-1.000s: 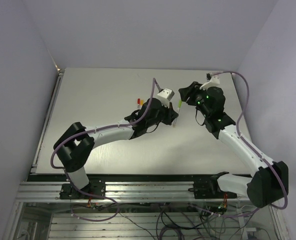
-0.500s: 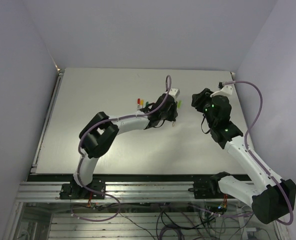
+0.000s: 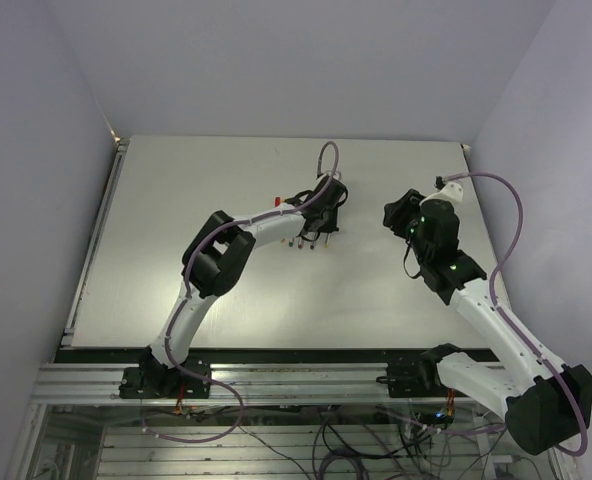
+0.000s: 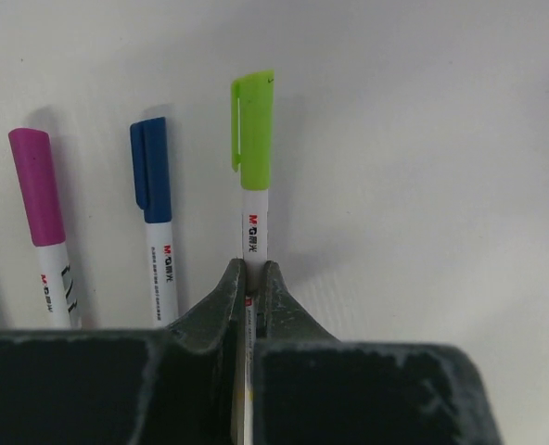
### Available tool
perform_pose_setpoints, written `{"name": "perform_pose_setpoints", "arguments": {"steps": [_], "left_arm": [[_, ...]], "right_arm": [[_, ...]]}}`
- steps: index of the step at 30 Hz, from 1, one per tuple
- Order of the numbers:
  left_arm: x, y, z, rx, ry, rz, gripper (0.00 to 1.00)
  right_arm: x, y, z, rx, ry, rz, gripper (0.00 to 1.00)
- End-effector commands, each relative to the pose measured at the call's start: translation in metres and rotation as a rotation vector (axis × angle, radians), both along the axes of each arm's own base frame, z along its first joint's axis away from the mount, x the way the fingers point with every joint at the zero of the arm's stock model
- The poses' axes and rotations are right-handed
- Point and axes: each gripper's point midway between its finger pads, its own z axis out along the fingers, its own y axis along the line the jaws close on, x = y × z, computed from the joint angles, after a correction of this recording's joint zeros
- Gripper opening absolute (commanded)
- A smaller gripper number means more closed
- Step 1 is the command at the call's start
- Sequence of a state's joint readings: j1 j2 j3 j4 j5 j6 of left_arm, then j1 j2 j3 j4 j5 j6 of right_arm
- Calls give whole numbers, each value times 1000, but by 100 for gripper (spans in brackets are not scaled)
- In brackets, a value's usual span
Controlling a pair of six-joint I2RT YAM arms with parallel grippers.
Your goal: Insert the pens into the pen caps
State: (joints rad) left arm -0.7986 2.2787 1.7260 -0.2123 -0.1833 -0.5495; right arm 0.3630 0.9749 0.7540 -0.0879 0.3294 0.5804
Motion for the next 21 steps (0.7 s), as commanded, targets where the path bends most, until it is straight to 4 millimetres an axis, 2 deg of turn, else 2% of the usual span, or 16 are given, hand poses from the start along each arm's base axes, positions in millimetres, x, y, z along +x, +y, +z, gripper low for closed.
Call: {"name": "perform_pose_setpoints", "arguments": {"steps": [1, 10, 13, 21], "left_arm": [[5, 12, -11, 43, 48, 47, 7], [2, 9, -20, 11, 74, 34, 9], [3, 8, -16, -3, 67, 32, 14], [9, 7, 11, -20, 17, 32, 26]], "right_arm": [[-1, 3, -4, 22, 7, 6, 45], [-2, 5, -11, 19, 21, 19, 45], [-2, 5, -13, 19, 24, 22, 45], [-1, 8, -11, 17, 6, 38, 44]]}}
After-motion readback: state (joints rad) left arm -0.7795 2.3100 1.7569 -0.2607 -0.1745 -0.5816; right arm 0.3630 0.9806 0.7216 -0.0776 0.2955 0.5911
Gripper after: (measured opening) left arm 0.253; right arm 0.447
